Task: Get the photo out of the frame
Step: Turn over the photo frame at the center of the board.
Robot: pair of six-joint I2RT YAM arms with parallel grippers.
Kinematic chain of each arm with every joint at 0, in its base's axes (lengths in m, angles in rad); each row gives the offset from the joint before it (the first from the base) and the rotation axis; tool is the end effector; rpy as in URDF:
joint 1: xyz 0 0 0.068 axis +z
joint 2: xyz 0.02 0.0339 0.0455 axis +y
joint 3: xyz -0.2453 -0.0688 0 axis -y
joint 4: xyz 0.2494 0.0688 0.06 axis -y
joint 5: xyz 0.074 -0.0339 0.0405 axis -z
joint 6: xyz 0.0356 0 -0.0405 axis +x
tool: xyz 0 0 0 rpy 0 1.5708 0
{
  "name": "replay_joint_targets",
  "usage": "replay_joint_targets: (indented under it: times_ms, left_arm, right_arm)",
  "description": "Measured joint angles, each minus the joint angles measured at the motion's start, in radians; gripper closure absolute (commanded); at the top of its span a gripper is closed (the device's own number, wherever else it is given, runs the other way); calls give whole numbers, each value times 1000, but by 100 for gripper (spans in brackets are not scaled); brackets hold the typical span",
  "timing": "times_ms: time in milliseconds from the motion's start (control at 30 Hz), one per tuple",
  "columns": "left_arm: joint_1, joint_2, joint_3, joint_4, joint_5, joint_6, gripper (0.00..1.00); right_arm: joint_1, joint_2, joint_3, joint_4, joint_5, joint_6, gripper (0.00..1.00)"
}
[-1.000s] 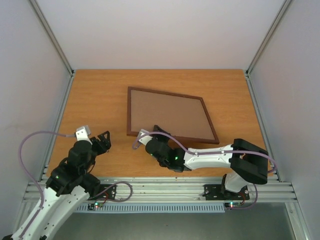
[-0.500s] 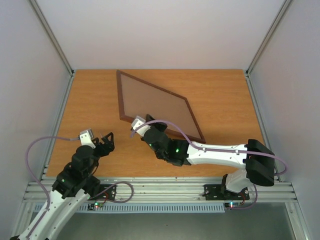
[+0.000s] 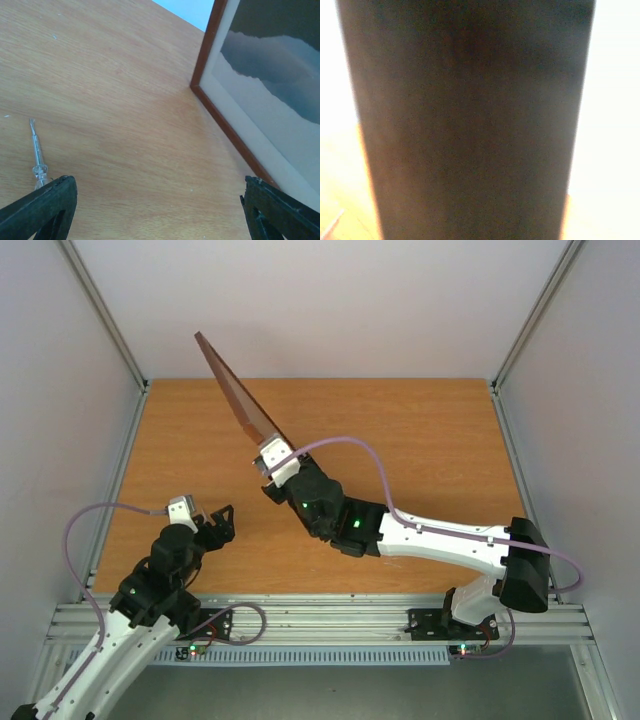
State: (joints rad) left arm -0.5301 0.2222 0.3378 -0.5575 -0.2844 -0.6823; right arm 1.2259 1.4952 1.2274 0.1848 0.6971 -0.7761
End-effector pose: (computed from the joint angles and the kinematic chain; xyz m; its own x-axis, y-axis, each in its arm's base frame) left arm 0.1080 -0.0517 0.2097 -0.4544 -0.4352 -0.7772 -0.0258 0.8786 -0.4769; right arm 0.1428 0.3299 0.3416 0.3339 -0.6590 -0.6739 -0.3802 0.5600 -0.7361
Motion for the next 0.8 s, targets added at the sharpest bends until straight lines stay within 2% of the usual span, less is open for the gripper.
replay_joint_targets:
  times_ms: [167, 433, 800]
  left_arm:
    - [0, 0, 0, 1, 0, 2, 10]
    - [0, -1, 0, 1, 0, 2, 9]
    - [0, -1, 0, 2, 0, 2, 9]
  right_arm:
    - [-78, -18, 16, -12, -46, 208, 99]
    - [-303, -104, 5, -137, -87, 711, 99]
    - [-477, -238, -259, -180, -118, 1273, 99]
